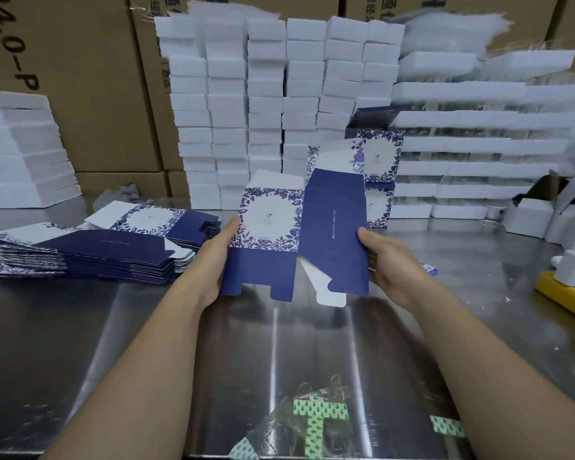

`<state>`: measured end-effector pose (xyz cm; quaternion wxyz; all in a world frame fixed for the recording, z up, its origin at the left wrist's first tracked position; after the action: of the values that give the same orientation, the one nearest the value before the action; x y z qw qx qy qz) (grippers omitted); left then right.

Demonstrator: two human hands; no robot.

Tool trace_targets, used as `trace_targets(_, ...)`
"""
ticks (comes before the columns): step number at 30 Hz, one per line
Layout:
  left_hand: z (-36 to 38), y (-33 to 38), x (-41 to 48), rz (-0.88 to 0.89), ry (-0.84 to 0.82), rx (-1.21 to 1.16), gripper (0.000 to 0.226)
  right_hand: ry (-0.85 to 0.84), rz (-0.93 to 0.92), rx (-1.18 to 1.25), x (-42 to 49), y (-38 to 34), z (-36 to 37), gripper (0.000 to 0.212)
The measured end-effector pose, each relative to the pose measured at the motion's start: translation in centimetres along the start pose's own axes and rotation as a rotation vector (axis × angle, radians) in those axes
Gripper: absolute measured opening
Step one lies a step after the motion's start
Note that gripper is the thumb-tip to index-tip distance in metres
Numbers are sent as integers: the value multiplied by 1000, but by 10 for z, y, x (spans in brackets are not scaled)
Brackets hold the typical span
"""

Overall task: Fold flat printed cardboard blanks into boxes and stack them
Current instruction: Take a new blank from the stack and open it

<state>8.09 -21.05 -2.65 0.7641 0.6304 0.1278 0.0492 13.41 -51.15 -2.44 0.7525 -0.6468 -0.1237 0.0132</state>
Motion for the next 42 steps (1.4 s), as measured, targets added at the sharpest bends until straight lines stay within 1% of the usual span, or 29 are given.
trace_targets(2,-1,1,-2,-17,22,-19,59,-36,17,-36,-1,1,0,27)
trace_targets(4,-3,3,-5,-47,67,-35,59,-74,54,-89,-3,2,3,27)
trace_targets(7,-7,6,-5,-55,158,-9,45,-125,124,-142,-7,5,7,30)
trace_targets(8,-8,6,-6,-54,170,-7,45,-130,136,-146,-8,5,8,32)
trace_targets(12,-7,5,-10,-103,164,-41,51,-145,134,-131,-9,3,9,40)
trace_targets(14,-7,5,-11,-106,184,-96,49,-208,127,-118,-10,2,10,41)
trace_targets(16,-6,5,-14,-112,207,-169,47,-219,111,-95,-10,1,10,41)
trace_targets(18,-5,4,-15,-143,156,-268,56,-184,93,-38,-10,-2,11,42)
trace_targets(20,-5,4,-14,-131,100,-349,68,-159,60,13,-10,-6,13,45)
trace_targets(22,-6,6,-15,-107,77,-431,70,-157,15,46,-11,-10,17,45)
trace_targets(24,-5,9,-18,-72,53,-483,66,-175,-30,35,-13,-13,23,48)
trace_targets(26,-1,11,-20,-28,9,-561,57,-198,-68,-28,-17,-13,30,61)
trace_targets(28,6,13,-20,21,-65,-598,41,-209,-95,-118,-20,-9,36,72)
trace_targets(29,9,14,-21,34,-98,-566,35,-227,-119,-186,-21,-6,39,70)
trace_targets(30,13,15,-23,44,-130,-507,33,-249,-150,-260,-21,-4,41,62)
trace_targets(31,17,16,-26,53,-172,-441,36,-260,-177,-311,-22,-3,44,54)
trace_targets(33,28,17,-31,46,-283,-318,50,-209,-185,-336,-21,-1,43,42)
trace_targets(35,39,15,-36,40,-395,-165,62,-132,-201,-381,-17,-2,39,36)
trace_targets(37,48,11,-39,70,-430,35,72,-65,-282,-491,-14,-4,34,32)
trace_targets(39,53,8,-39,104,-359,197,89,11,-342,-579,-12,-3,29,20)
trace_targets(40,55,7,-36,131,-279,270,97,44,-373,-624,-12,-3,27,25)
trace_targets(42,54,7,-32,229,-66,408,98,74,-458,-699,-16,-5,27,56)
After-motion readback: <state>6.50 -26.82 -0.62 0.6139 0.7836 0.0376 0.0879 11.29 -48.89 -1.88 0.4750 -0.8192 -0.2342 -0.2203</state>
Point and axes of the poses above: each hand's wrist, its own x-axis towards the middle knuckle, its own z-axis out of the palm, y = z × x, the point moved 3 cm from there along x, towards the middle knuckle, and after that the axes turned 7 degrees about -z, right-handed, at the moved point
